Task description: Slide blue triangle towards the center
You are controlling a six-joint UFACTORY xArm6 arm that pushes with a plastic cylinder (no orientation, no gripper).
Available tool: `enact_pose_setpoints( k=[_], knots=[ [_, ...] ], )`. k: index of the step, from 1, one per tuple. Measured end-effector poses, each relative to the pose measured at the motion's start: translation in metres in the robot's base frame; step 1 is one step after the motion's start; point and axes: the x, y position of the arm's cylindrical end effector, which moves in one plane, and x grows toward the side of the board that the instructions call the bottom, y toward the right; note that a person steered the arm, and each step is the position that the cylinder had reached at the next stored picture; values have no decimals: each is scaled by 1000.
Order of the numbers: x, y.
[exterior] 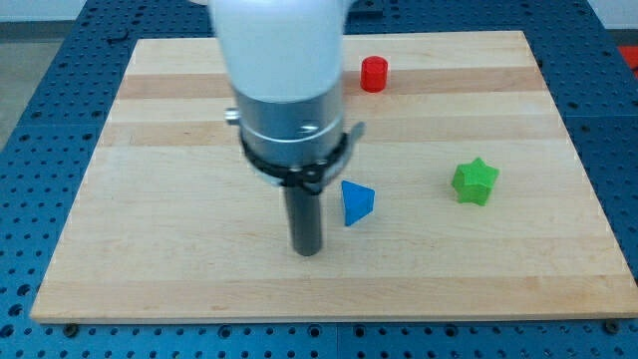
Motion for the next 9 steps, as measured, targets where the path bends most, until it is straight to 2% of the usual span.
enact_pose_setpoints(
  k=[1, 2, 3, 6, 9],
  knots=[
    [-7, 36],
    [-35, 58],
    [-50, 63],
    [-26, 38],
    [-65, 40]
  ],
)
